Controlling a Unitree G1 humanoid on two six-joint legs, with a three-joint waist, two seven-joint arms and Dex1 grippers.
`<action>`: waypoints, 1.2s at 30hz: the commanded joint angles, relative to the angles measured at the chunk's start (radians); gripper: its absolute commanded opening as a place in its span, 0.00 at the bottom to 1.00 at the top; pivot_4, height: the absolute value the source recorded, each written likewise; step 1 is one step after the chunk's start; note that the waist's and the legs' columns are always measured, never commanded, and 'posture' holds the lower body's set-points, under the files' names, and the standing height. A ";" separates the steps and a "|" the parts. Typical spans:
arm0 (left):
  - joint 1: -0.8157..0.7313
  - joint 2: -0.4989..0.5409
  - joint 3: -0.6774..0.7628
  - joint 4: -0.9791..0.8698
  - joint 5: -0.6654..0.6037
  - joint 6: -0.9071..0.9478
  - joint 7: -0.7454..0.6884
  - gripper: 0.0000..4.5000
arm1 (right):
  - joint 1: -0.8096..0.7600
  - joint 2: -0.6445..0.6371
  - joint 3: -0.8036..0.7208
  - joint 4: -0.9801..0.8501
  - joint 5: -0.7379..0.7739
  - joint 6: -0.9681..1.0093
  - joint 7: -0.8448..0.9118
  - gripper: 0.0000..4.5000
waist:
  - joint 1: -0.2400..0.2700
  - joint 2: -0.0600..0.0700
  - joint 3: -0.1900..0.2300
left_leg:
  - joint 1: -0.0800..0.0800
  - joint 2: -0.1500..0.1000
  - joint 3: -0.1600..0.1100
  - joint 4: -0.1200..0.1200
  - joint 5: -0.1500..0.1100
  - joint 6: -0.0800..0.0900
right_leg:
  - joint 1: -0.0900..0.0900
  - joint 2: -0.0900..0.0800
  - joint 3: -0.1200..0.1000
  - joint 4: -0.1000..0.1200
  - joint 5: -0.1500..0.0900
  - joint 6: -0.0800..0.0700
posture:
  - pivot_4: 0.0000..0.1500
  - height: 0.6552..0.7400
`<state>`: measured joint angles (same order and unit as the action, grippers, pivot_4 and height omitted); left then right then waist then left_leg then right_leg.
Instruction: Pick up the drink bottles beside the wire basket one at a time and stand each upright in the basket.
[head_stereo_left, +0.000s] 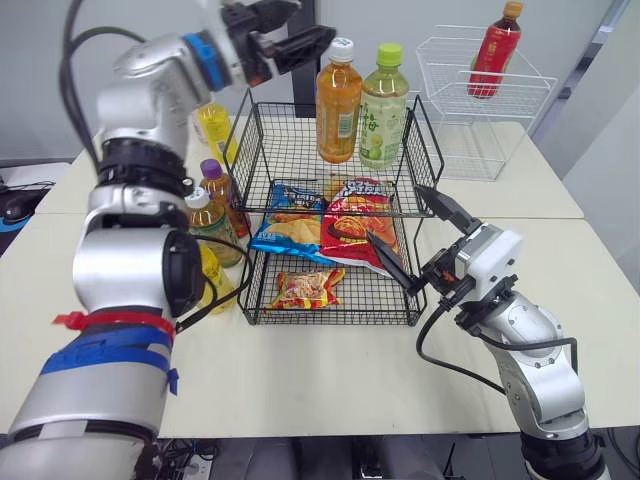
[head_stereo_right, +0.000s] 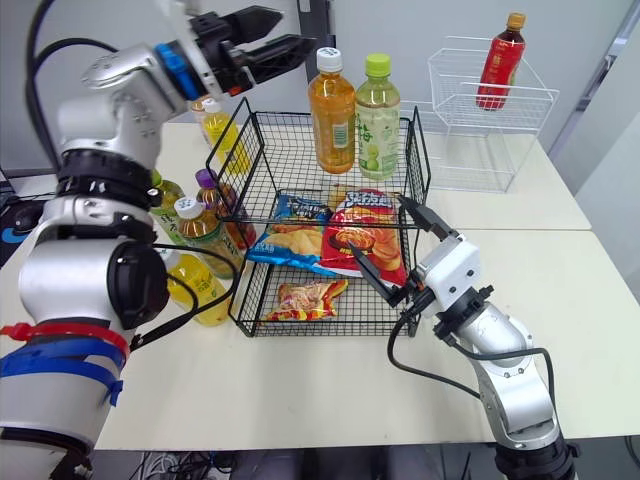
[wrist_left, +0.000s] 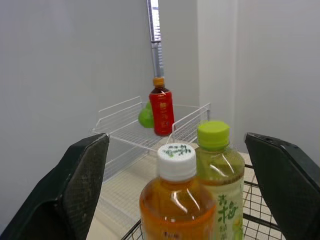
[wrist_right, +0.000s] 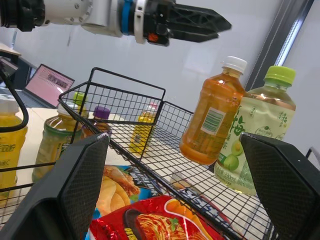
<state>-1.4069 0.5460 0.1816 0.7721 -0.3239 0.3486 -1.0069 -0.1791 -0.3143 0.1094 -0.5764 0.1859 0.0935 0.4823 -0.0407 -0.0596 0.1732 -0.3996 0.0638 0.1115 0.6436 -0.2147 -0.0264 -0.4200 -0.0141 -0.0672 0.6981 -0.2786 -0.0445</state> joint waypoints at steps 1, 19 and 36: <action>0.061 0.068 0.102 -0.235 -0.051 0.066 0.139 1.00 | -0.026 -0.016 0.008 0.009 0.064 -0.023 0.071 1.00 | 0.001 0.000 0.000 | 0.000 0.000 0.000 0.000 0.000 0.000 | 0.000 0.000 0.000 0.001 0.000 0.000 | 1.00 1.00; 1.183 0.167 0.748 -1.114 -0.235 0.373 0.471 1.00 | -0.158 -0.063 0.074 0.231 0.280 -0.017 0.453 1.00 | 0.014 -0.004 -0.002 | 0.002 0.000 -0.001 0.001 -0.002 0.003 | 0.005 -0.002 -0.002 -0.001 0.000 0.000 | 1.00 1.00; 1.655 -0.056 0.854 -1.474 -0.586 0.441 0.657 1.00 | -0.169 -0.061 0.085 0.229 0.298 0.018 0.491 1.00 | 0.040 -0.003 -0.002 | 0.011 0.000 -0.003 0.000 -0.004 0.006 | 0.013 -0.002 -0.004 -0.002 0.000 -0.001 | 1.00 1.00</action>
<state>0.2440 0.4748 1.0197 -0.6752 -0.8859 0.8169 -0.3668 -0.3294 -0.3795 0.2149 -0.3250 0.4648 0.1165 0.9740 -0.0003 -0.0627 0.1710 -0.3888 0.0640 0.1081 0.6435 -0.2183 -0.0205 -0.4069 -0.0166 -0.0710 0.6955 -0.2791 -0.0454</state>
